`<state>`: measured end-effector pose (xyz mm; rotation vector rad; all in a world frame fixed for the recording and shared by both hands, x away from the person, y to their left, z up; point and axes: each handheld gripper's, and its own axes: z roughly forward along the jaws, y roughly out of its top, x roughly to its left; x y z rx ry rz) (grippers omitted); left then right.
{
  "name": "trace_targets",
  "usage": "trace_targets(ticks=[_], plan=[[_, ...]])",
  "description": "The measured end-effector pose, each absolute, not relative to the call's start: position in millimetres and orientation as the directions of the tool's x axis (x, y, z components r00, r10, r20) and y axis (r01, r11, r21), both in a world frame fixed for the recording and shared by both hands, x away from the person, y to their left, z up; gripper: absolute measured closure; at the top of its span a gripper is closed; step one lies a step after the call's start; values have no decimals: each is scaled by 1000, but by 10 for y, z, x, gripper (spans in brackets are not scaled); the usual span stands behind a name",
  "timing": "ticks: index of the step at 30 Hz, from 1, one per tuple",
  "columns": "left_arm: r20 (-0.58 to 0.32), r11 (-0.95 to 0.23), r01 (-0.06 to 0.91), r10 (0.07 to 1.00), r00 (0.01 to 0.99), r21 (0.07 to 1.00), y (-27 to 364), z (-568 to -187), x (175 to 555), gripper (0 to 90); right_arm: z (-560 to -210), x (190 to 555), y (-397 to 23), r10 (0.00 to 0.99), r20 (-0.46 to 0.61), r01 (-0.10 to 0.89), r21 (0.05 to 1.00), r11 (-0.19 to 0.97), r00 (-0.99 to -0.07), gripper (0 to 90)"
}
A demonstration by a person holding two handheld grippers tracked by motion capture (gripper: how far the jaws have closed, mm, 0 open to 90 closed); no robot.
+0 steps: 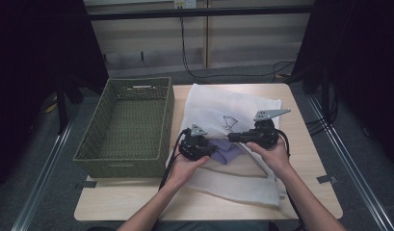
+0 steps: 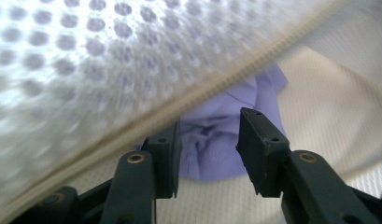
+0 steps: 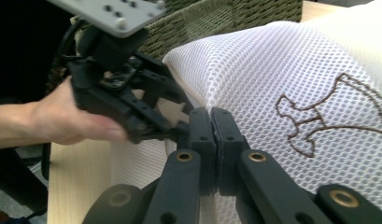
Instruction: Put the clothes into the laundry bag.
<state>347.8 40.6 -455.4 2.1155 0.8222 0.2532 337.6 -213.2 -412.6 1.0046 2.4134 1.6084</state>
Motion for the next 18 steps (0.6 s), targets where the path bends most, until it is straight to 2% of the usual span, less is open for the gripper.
trace_targets(ticks=[11, 18], plan=[[-129, -396, 400, 559, 819, 827, 782, -4176, 3274, 544, -4110, 3375, -2180, 570, 271, 474, 846, 243, -776, 888], [-114, -359, 361, 556, 823, 860, 1018, -4027, 3194, 513, -4091, 3323, -2180, 580, 245, 469, 840, 273, -777, 887]])
